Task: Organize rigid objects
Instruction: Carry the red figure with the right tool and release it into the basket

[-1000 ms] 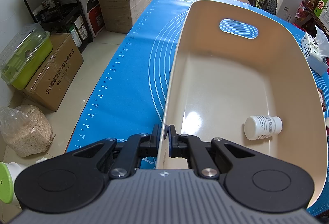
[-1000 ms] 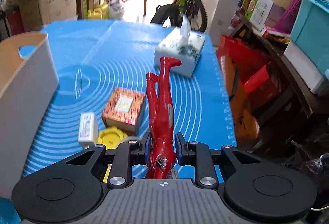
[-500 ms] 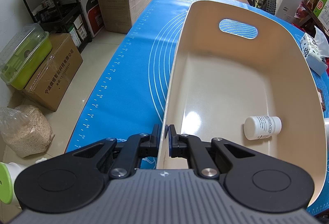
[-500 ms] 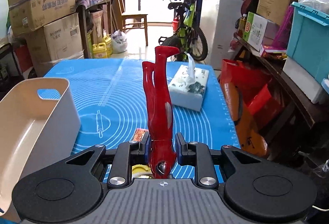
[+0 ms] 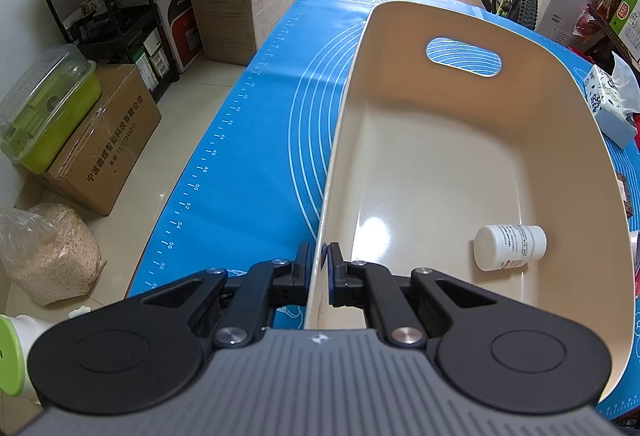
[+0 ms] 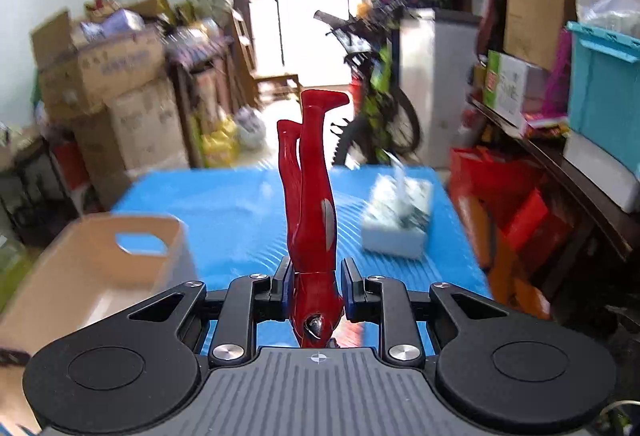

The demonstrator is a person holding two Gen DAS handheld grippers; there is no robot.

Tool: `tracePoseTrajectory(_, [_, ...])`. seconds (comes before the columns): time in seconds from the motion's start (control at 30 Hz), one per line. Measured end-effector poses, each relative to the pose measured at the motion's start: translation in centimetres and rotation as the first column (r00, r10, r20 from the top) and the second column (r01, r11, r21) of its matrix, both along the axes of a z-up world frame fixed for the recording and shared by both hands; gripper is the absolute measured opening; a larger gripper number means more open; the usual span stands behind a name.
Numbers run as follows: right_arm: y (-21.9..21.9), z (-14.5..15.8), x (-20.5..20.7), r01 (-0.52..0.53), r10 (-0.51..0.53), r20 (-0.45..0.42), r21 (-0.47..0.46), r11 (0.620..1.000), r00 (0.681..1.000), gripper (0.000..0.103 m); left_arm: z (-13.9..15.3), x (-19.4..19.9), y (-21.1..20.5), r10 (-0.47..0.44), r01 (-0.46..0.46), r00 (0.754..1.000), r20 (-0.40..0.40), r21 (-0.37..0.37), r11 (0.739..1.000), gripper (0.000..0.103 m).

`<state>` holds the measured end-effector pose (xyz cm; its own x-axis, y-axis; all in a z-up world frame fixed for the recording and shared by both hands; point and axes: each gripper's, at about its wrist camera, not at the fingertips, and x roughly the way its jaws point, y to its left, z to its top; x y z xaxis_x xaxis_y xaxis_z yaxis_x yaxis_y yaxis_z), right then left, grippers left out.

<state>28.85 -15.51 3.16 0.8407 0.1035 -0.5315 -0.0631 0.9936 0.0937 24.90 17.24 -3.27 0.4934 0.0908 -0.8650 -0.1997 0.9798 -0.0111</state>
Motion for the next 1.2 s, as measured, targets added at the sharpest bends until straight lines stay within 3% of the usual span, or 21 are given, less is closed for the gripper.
tracePoseTrajectory(0.2, [4.6, 1.9, -0.3, -0.131, 0.128, 0.07, 0.034, 0.991, 0.989, 0.033, 0.0, -0.1, -0.2, -0.002, 0.002, 1.0, 0.002, 0.003, 1.0, 0.009])
tracePoseTrajectory(0.43, [10.2, 1.2, -0.1, -0.269, 0.268, 0.054, 0.007, 0.963, 0.962, 0.033, 0.0, -0.2, -0.3, -0.004, 0.004, 1.0, 0.007, 0.004, 1.0, 0.009])
tracePoseTrajectory(0.7, [14.8, -1.0, 0.2, -0.352, 0.352, -0.045, 0.008, 0.936, 0.935, 0.033, 0.0, -0.2, -0.3, -0.004, 0.004, 1.0, 0.008, 0.007, 1.0, 0.009])
tracePoseTrajectory(1.07, [19.4, -5.8, -0.3, -0.483, 0.449, -0.29, -0.052, 0.874, 0.845, 0.034, 0.1, -0.2, -0.2, -0.005, 0.004, 1.0, 0.008, 0.01, 1.0, 0.01])
tracePoseTrajectory(1.2, [20.0, -6.6, 0.0, -0.493, 0.446, -0.338, -0.067, 0.867, 0.829, 0.034, 0.1, -0.2, -0.1, -0.005, 0.005, 1.0, 0.008, 0.011, 1.0, 0.01])
